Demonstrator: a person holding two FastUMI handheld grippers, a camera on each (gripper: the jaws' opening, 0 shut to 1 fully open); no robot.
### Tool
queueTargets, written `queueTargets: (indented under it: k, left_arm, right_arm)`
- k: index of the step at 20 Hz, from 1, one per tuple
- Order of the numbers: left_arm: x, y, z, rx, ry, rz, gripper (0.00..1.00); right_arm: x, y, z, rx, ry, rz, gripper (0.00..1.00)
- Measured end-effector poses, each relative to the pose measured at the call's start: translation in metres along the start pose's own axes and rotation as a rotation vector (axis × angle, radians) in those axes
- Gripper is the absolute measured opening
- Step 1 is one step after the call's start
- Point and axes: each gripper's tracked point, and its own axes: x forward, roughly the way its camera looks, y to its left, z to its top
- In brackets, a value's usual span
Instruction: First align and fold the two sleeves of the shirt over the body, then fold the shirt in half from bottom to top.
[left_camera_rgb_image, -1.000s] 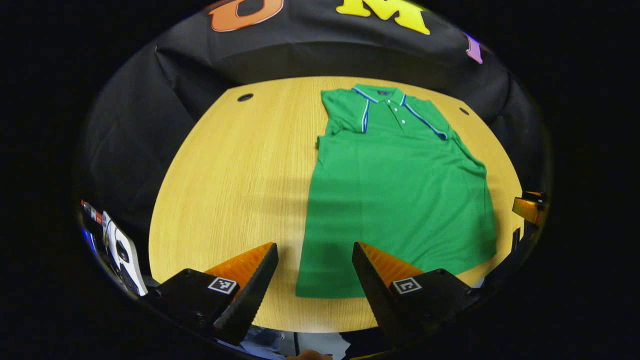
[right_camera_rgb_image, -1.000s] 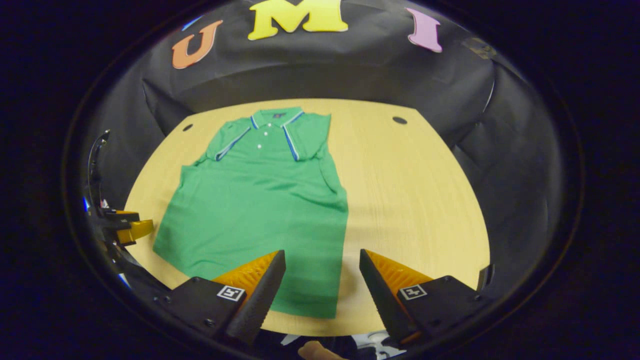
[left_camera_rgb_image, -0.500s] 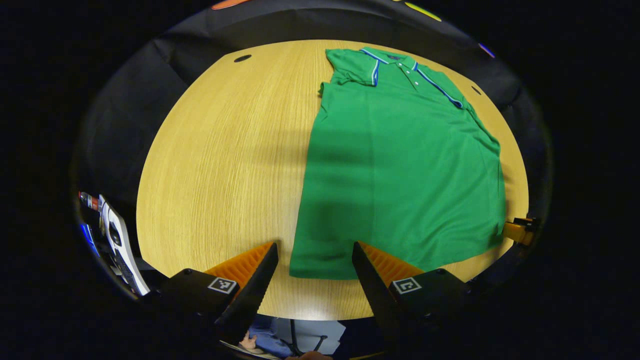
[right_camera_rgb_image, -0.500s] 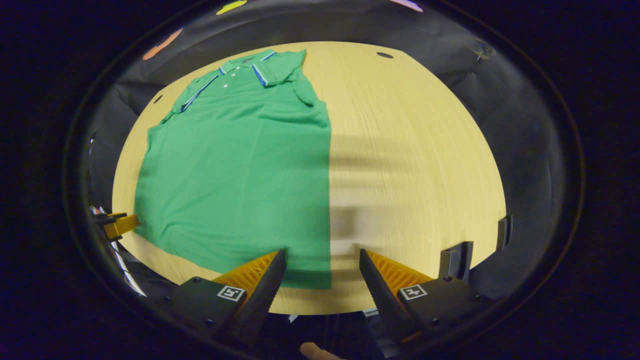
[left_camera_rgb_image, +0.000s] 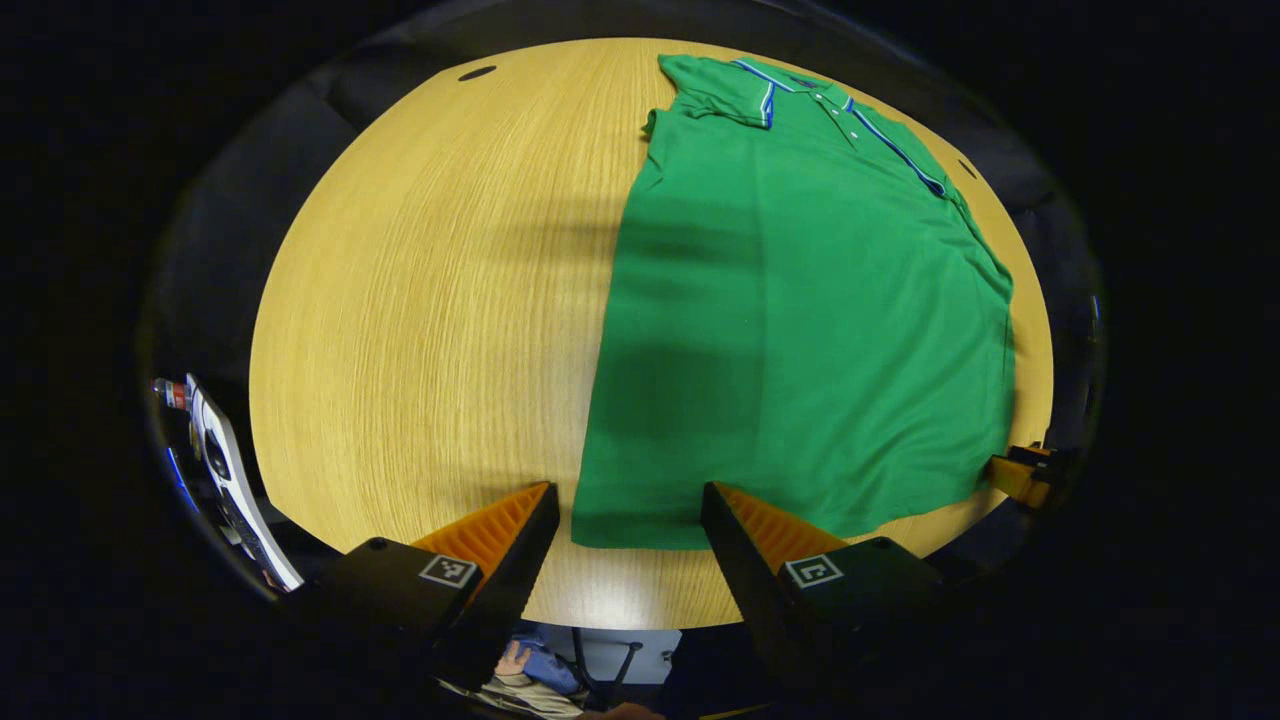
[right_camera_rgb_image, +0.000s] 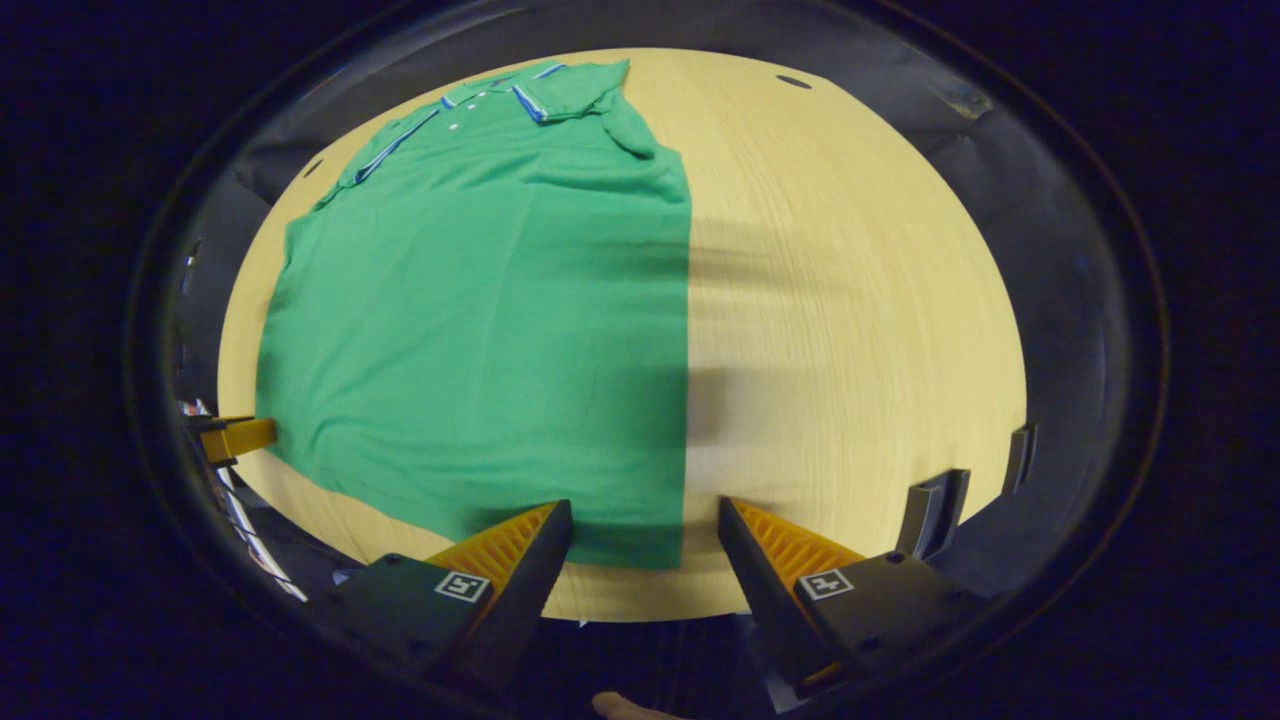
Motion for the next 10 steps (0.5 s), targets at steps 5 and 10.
queueTargets:
  k: [5, 10]
  left_arm:
    - [0.001, 0.000, 0.003, 0.018, 0.079, -0.002, 0.96]
    - [0.001, -0.011, 0.001, 0.005, 0.077, -0.009, 0.82]
  right_arm:
    - [0.001, 0.003, 0.002, -0.004, 0.100, -0.008, 0.95]
    - [0.002, 0.004, 0.002, -0.014, 0.119, -0.005, 0.84]
